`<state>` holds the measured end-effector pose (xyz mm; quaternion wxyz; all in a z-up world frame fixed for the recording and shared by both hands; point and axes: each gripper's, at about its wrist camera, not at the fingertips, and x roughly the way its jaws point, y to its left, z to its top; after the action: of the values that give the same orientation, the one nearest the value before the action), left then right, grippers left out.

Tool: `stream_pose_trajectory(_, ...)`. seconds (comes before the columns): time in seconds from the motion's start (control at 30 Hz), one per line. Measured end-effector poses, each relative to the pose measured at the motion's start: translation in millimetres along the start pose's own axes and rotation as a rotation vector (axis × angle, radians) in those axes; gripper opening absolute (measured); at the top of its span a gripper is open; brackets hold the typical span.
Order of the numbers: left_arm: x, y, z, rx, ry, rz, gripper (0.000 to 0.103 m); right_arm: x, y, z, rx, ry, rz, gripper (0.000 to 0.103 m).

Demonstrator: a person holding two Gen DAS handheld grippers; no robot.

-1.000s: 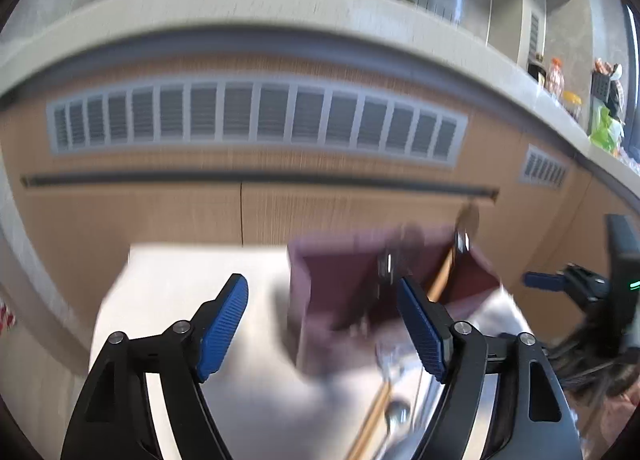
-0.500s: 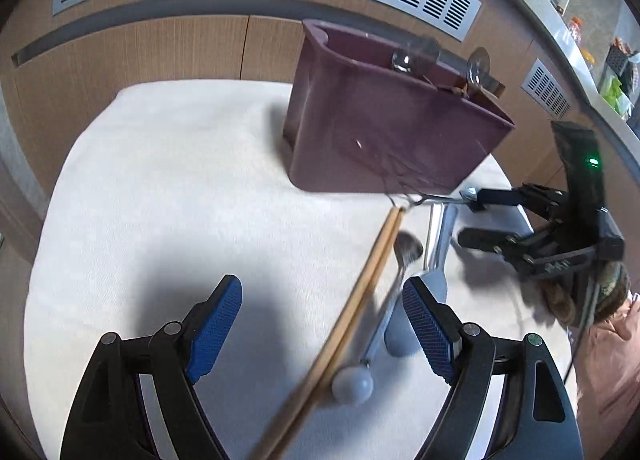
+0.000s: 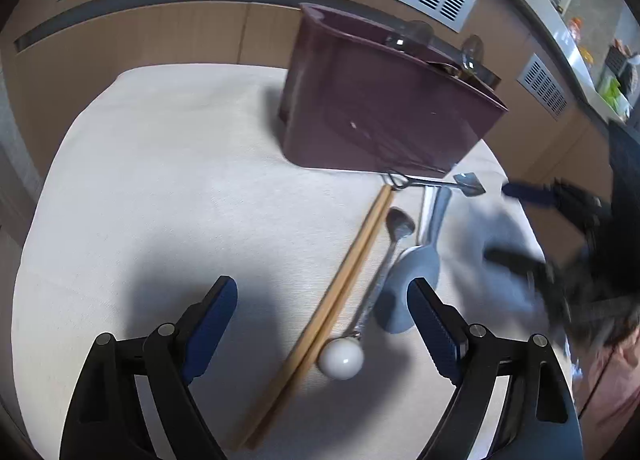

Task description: Organize utensils

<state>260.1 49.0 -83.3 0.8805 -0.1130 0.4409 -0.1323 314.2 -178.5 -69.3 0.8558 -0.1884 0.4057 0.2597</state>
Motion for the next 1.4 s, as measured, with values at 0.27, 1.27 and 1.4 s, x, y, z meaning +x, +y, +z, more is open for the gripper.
stream_pose_trajectory(0.27,-5,7,-5,-0.006,-0.009,-0.027,0.087,46,-49,21,0.033,0.055,0.035,0.090)
stream_pose_trajectory(1.27,-23,1,-15,0.037,-0.036,-0.003,0.089,-46,37,-1,0.106,0.041,0.030,0.025)
stream_pose_trajectory(1.4,-35,6,-17,0.044,-0.079,0.049,0.089,-6,42,28,0.183,0.037,0.036,0.025)
